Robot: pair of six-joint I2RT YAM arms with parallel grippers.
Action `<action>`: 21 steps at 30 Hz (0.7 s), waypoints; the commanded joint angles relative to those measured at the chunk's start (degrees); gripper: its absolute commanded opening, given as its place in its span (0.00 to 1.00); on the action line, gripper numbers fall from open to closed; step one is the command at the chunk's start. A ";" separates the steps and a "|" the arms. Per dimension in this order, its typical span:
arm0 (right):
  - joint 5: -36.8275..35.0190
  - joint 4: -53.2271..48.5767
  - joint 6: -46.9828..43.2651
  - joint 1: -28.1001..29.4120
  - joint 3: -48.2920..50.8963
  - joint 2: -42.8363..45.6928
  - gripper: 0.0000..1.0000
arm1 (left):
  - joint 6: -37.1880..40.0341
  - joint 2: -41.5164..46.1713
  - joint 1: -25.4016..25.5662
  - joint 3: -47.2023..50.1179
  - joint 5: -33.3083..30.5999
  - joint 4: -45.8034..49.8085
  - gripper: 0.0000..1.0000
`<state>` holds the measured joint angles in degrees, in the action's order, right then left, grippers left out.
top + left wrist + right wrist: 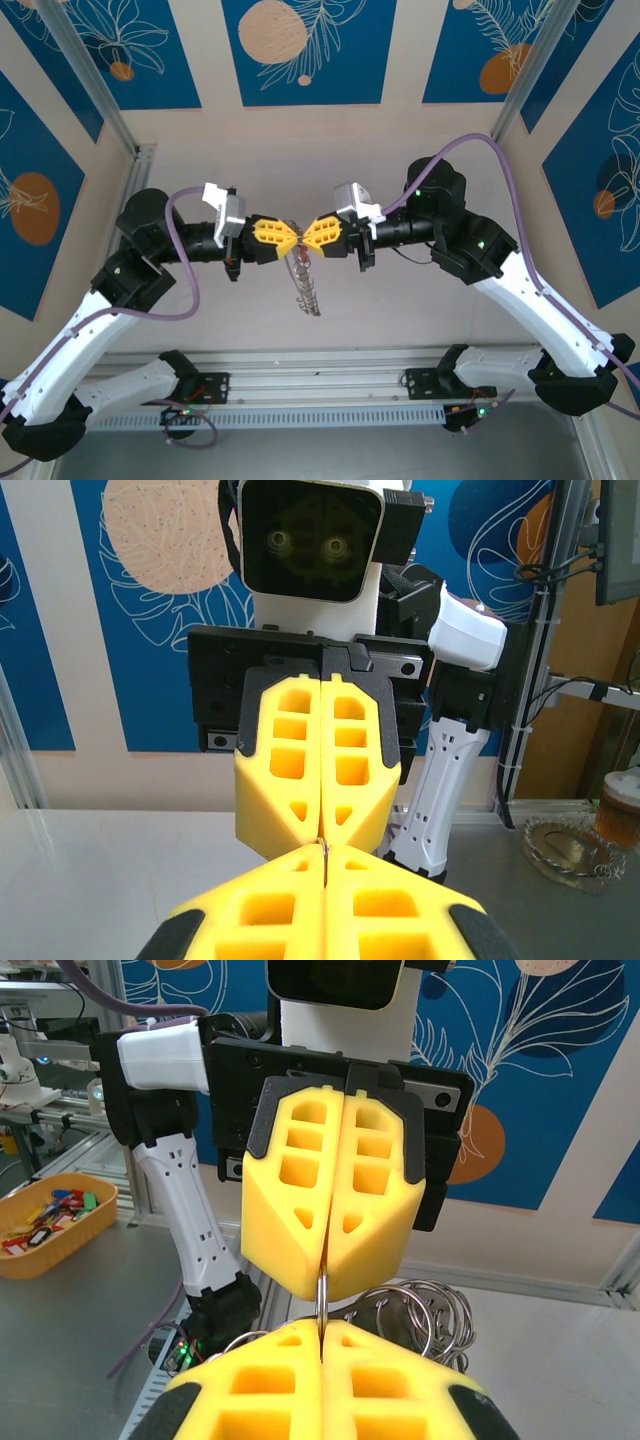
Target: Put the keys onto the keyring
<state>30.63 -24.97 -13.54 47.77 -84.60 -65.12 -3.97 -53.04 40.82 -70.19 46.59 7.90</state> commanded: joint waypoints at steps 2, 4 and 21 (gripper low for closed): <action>-0.73 -3.30 -2.98 0.56 -2.97 -0.29 0.00 | 1.59 -0.09 -0.17 -1.97 -0.92 -0.37 0.00; -3.93 -7.02 -5.14 0.91 -5.27 -0.65 0.00 | 4.11 -0.45 -0.17 -3.41 -2.85 3.97 0.00; -15.27 -28.86 -11.29 3.41 -25.17 -11.83 0.00 | 17.34 -5.07 -0.18 -11.91 -10.60 24.01 0.34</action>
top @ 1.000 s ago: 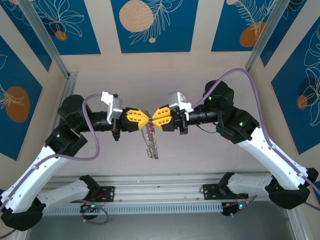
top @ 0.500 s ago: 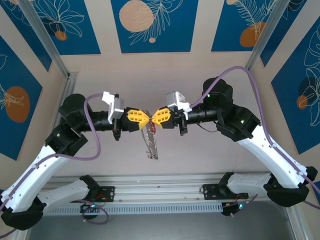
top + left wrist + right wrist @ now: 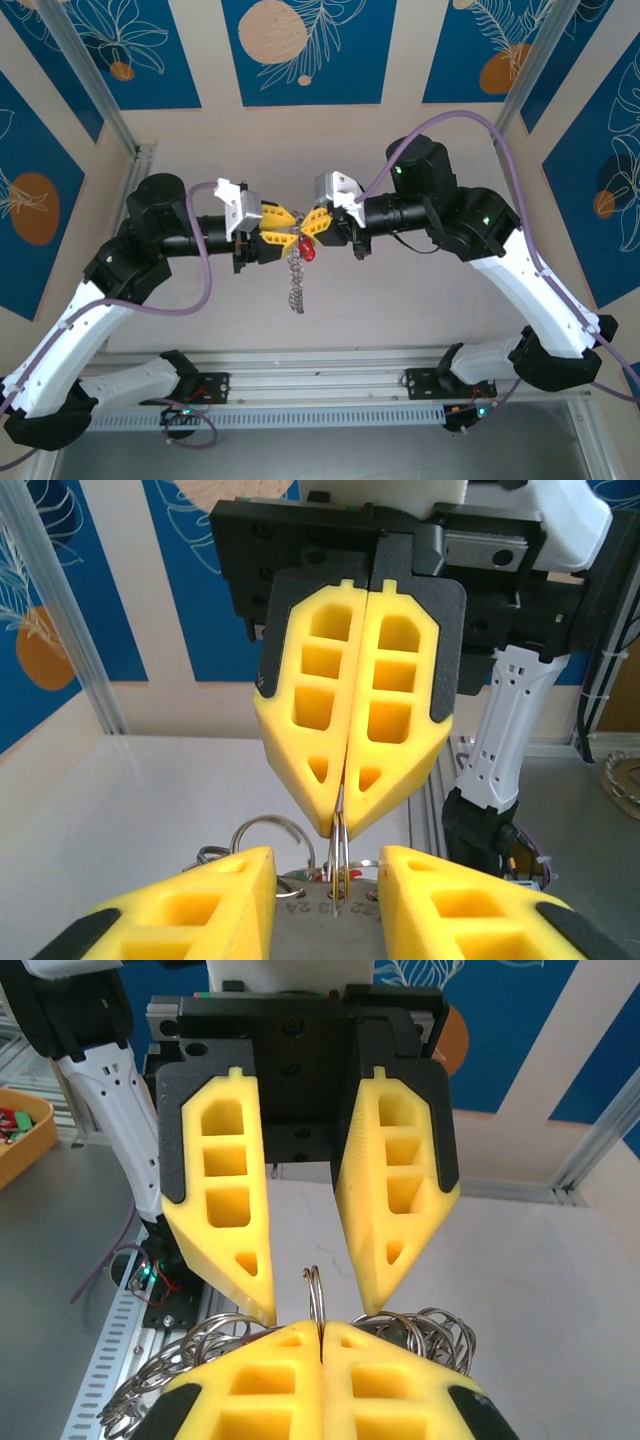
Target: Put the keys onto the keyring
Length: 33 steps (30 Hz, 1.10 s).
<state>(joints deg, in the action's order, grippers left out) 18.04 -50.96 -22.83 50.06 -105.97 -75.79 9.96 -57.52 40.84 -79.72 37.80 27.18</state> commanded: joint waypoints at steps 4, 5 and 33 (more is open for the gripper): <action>-4.47 -6.64 -2.83 1.95 -7.65 -3.98 0.00 | 5.13 -1.46 -0.20 -4.35 -2.19 7.56 0.32; -4.45 -6.91 -2.83 1.99 -8.04 -4.29 0.00 | 5.42 -1.71 -0.12 -4.77 -2.21 8.13 0.30; 2.60 9.35 7.44 -1.61 12.27 9.11 0.38 | -1.42 0.43 -0.19 -2.46 1.39 -1.40 0.00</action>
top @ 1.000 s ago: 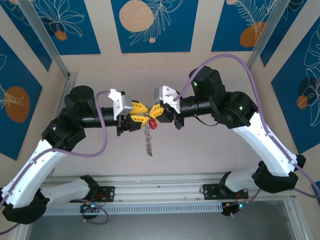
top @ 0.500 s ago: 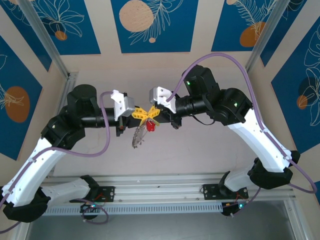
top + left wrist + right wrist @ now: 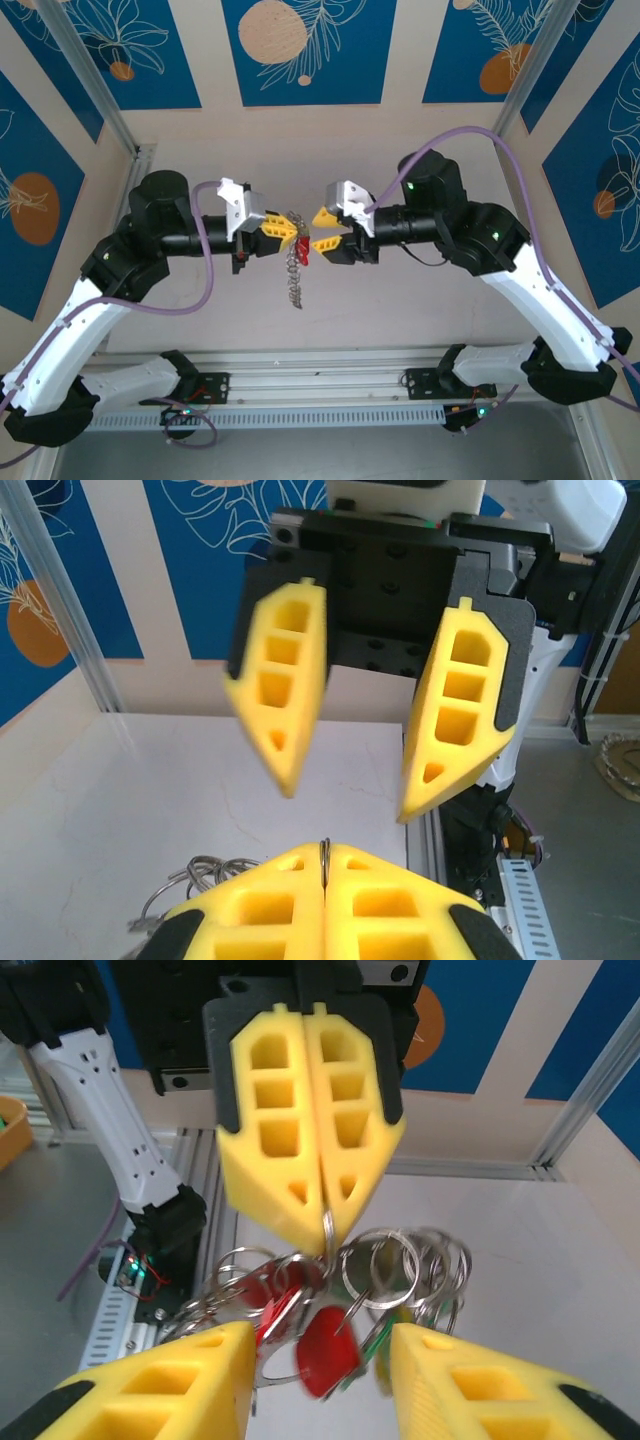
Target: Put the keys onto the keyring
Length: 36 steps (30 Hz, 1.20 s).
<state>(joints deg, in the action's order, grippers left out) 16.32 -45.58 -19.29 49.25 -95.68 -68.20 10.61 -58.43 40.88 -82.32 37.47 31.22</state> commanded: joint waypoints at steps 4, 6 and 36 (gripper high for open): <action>5.62 4.81 5.28 -1.09 3.86 2.02 0.32 | -2.77 1.36 -0.25 0.28 2.40 -6.88 0.00; 6.67 5.86 5.89 -1.17 4.31 1.88 0.29 | -3.22 1.59 -0.25 0.58 3.00 -7.68 0.00; 2.43 11.05 6.72 2.76 8.41 3.72 0.22 | -6.56 1.92 -0.23 1.37 4.79 -12.10 0.00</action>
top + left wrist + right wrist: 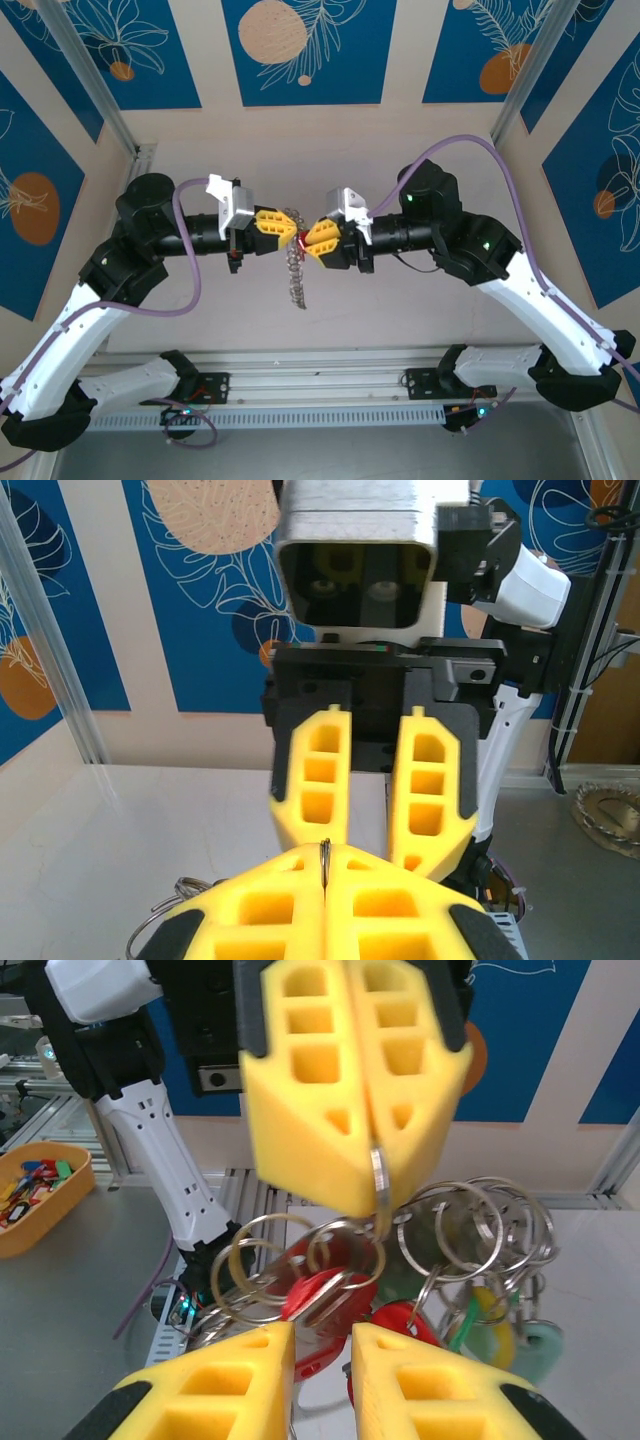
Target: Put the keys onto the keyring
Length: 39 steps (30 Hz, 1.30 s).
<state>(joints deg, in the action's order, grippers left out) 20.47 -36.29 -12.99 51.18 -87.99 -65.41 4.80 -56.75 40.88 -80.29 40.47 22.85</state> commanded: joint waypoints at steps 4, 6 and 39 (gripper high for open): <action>-1.64 2.00 0.24 0.94 0.71 -0.26 0.24 | -1.53 0.28 -0.24 -0.48 2.29 -4.70 0.00; -0.77 2.99 0.29 0.89 0.54 -0.50 0.25 | -1.79 0.36 -0.25 -0.57 2.42 -4.75 0.00; 2.55 3.72 0.42 -0.27 -4.26 -5.72 0.00 | -10.29 2.50 -0.92 4.37 6.30 -16.99 0.00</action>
<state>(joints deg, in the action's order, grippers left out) 21.78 -32.67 -12.58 51.18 -90.89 -70.85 -4.21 -55.77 40.18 -75.94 44.97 10.61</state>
